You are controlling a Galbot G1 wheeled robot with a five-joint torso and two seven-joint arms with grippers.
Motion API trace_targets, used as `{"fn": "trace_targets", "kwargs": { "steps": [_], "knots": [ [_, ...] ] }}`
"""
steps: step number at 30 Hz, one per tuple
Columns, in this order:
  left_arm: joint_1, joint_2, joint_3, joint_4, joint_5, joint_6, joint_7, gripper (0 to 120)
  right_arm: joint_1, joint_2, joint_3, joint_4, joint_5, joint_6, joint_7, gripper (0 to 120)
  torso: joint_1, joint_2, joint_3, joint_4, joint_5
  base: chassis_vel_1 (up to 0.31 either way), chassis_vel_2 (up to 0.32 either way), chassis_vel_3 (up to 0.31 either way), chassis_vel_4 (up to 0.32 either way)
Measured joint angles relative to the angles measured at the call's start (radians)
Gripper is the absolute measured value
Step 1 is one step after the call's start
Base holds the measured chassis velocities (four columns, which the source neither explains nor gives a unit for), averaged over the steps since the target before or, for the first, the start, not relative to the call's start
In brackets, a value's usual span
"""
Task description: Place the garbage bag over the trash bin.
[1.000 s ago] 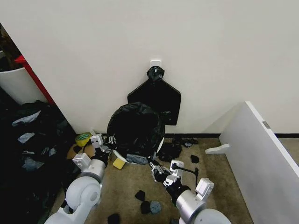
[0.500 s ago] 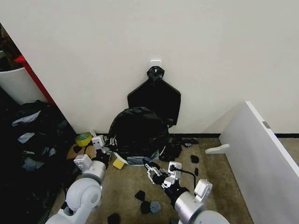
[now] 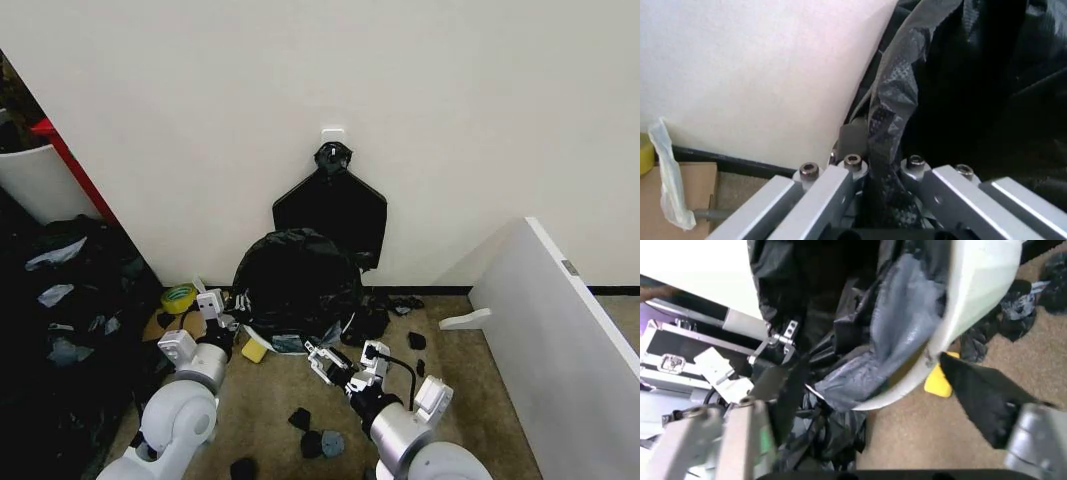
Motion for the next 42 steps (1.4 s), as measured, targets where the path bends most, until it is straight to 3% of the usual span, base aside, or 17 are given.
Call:
{"fn": "trace_targets", "kwargs": {
  "steps": [20, 29, 42],
  "knots": [
    [-0.008, -0.001, 0.005, 0.014, 0.001, 0.0, 0.001, 1, -0.004, 0.003, -0.009, 0.006, -0.024, -0.008, -0.004, 0, 0.0, 0.0, 0.0, 0.0, 0.0, 0.0, 0.0, 0.0, 0.0],
    [-0.012, -0.002, 0.007, 0.022, 0.001, 0.0, 0.002, 1, 0.006, 0.008, -0.009, -0.01, -0.021, -0.008, -0.008, 0, 0.0, 0.0, 0.0, 0.0, 0.0, 0.0, 0.0, 0.0, 0.0],
    [-0.014, -0.002, 0.009, 0.025, 0.003, -0.001, 0.003, 1, 0.006, 0.018, -0.007, -0.002, 0.005, 0.005, -0.011, 46, 0.0, 0.0, 0.0, 0.0, -0.0001, 0.0, 0.0, 0.0, 0.0]
  ]
}}
